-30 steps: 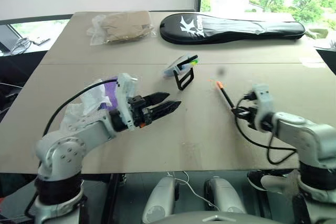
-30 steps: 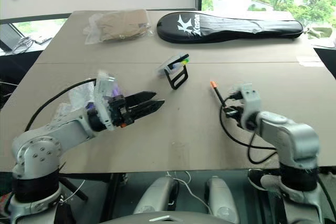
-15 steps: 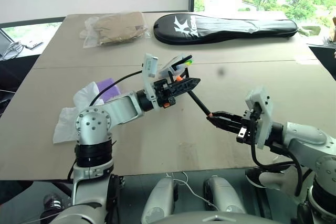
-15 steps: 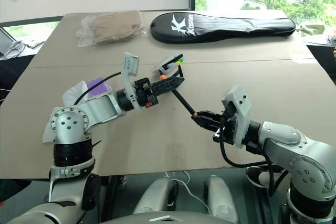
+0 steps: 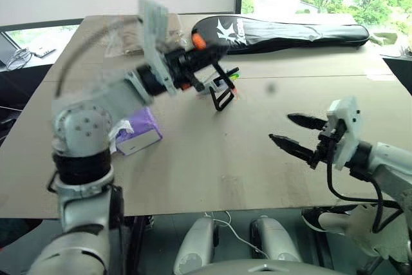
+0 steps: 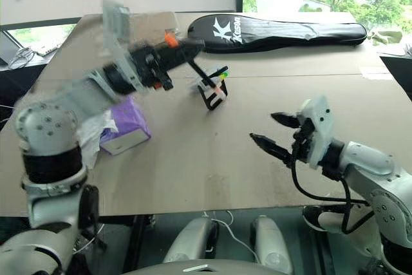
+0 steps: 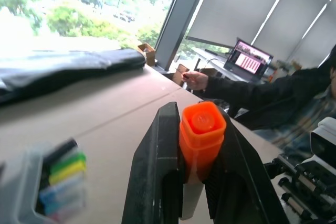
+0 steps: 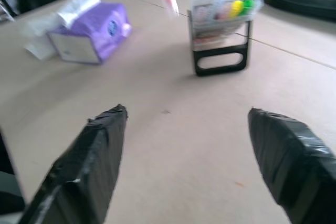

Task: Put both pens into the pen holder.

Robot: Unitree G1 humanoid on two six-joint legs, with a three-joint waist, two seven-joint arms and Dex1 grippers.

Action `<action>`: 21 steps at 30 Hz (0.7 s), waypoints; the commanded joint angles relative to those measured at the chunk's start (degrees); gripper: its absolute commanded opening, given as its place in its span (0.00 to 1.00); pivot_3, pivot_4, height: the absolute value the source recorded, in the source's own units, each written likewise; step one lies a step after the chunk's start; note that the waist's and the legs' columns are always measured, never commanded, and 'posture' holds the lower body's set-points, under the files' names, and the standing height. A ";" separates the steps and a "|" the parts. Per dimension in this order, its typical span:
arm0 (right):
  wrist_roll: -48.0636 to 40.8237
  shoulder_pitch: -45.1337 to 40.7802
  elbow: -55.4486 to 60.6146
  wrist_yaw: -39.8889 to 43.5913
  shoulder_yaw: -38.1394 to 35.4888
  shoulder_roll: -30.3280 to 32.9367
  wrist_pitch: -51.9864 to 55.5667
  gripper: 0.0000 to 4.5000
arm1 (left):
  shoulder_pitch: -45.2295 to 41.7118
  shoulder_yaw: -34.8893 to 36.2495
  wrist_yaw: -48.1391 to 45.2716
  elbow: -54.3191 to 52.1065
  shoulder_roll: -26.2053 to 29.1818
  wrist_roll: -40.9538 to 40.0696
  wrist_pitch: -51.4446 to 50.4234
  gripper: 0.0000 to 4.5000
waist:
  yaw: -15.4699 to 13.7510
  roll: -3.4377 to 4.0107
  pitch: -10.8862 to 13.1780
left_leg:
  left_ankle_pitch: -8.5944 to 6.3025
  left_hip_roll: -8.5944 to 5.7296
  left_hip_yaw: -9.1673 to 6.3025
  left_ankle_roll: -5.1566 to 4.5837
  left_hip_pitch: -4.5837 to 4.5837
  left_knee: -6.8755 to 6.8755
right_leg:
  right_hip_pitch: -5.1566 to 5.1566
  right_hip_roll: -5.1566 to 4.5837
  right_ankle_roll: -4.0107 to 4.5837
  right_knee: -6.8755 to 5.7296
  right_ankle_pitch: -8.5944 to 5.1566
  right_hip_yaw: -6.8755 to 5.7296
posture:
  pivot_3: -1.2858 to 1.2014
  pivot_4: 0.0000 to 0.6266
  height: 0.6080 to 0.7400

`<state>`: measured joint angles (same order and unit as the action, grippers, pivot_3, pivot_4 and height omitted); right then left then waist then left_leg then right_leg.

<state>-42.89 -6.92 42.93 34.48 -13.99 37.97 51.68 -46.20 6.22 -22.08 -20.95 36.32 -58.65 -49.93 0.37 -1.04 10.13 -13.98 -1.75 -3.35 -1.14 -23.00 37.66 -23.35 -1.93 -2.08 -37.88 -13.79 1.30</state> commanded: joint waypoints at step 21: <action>4.28 -2.57 -1.54 2.83 1.54 4.64 -10.28 0.86 | -1.81 -25.94 -15.35 5.43 2.03 54.63 25.08 0.00 | 0.17 -0.07 0.05 | -0.10 0.05 -0.08 -0.18 -0.15 -0.27 | -0.21 -0.07 -0.04 0.01 -0.04 -0.01 | 0.52 0.24 1.00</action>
<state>-38.36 -9.47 39.41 37.15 -10.44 42.07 43.23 -47.88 -20.43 -37.48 -15.46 38.80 -5.49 -25.45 0.54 -1.11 10.18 -14.09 -1.71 -3.43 -1.32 -23.15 37.39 -23.55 -2.00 -2.12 -37.87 -13.83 1.28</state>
